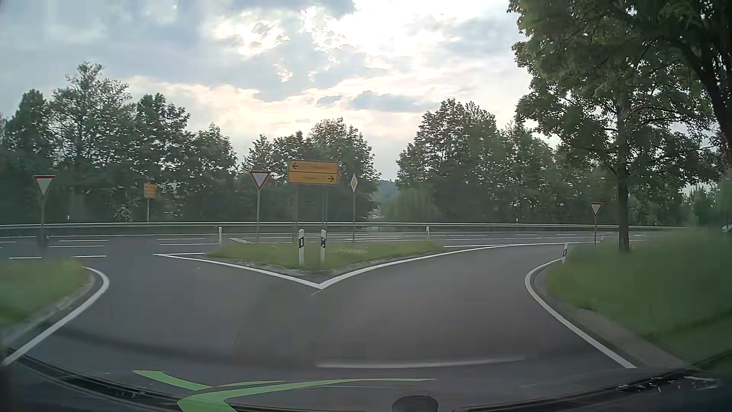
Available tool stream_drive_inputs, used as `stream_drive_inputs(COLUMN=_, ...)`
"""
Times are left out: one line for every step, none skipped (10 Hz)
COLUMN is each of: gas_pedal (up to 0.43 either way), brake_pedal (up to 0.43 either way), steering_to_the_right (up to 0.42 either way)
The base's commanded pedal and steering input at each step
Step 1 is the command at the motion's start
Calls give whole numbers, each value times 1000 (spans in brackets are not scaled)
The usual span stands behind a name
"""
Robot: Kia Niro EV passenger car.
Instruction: Follow the waypoints while adhering to traffic rules and regulations
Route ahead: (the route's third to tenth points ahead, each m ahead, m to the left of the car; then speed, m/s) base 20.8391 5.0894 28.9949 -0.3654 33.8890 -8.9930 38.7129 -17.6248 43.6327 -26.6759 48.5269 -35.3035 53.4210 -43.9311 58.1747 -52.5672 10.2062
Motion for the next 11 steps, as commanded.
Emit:
stream_drive_inputs(gas_pedal=67, brake_pedal=0, steering_to_the_right=104)
stream_drive_inputs(gas_pedal=67, brake_pedal=0, steering_to_the_right=112)
stream_drive_inputs(gas_pedal=67, brake_pedal=0, steering_to_the_right=119)
stream_drive_inputs(gas_pedal=67, brake_pedal=0, steering_to_the_right=119)
stream_drive_inputs(gas_pedal=67, brake_pedal=0, steering_to_the_right=116)
stream_drive_inputs(gas_pedal=67, brake_pedal=0, steering_to_the_right=115)
stream_drive_inputs(gas_pedal=67, brake_pedal=0, steering_to_the_right=115)
stream_drive_inputs(gas_pedal=67, brake_pedal=0, steering_to_the_right=115)
stream_drive_inputs(gas_pedal=67, brake_pedal=0, steering_to_the_right=115)
stream_drive_inputs(gas_pedal=67, brake_pedal=0, steering_to_the_right=115)
stream_drive_inputs(gas_pedal=67, brake_pedal=0, steering_to_the_right=116)
